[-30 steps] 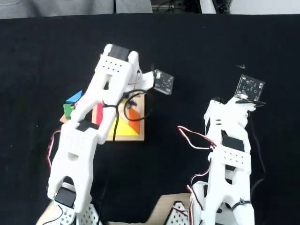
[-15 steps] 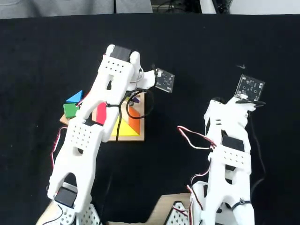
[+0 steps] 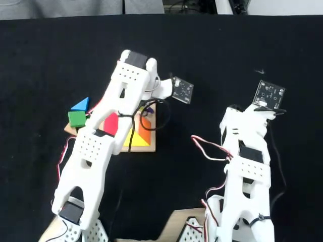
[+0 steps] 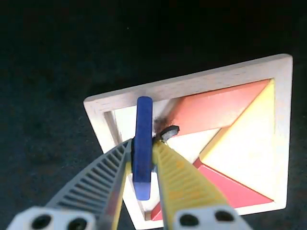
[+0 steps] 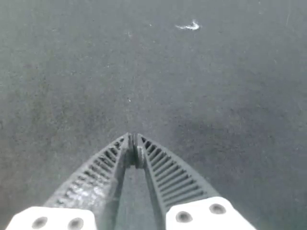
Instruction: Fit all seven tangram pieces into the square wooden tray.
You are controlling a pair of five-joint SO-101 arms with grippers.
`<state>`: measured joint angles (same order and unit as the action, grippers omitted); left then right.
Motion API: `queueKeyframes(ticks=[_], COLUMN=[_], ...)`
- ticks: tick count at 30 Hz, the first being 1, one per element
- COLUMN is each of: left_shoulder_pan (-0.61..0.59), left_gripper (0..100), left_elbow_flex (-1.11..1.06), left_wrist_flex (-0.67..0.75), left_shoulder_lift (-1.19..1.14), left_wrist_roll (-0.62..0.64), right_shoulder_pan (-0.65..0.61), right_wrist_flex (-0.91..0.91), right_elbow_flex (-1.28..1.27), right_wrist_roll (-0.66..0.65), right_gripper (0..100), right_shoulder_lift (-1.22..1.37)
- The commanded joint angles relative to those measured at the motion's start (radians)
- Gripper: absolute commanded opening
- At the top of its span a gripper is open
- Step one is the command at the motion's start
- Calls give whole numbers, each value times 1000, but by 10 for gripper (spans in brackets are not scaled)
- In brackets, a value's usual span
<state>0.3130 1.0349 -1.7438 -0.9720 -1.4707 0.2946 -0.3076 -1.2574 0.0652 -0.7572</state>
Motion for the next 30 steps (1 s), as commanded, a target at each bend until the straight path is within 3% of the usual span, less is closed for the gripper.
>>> queueKeyframes(ticks=[1, 6, 11, 30], left_shoulder_pan=[4, -2, -2, -36], left_gripper=[30, 33, 110, 76], left_elbow_flex=[42, 42, 42, 42], left_wrist_flex=[-14, -14, -14, 51], left_shoulder_lift=[14, 14, 14, 12], left_wrist_roll=[-201, -198, -167, -161], right_shoulder_pan=[12, 12, 12, 2], right_wrist_flex=[23, 21, 21, 21], right_elbow_flex=[2, 2, 2, 4], right_wrist_roll=[8, 8, 8, 6], right_gripper=[14, 15, 15, 15], right_shoulder_lift=[-24, -24, -24, -24])
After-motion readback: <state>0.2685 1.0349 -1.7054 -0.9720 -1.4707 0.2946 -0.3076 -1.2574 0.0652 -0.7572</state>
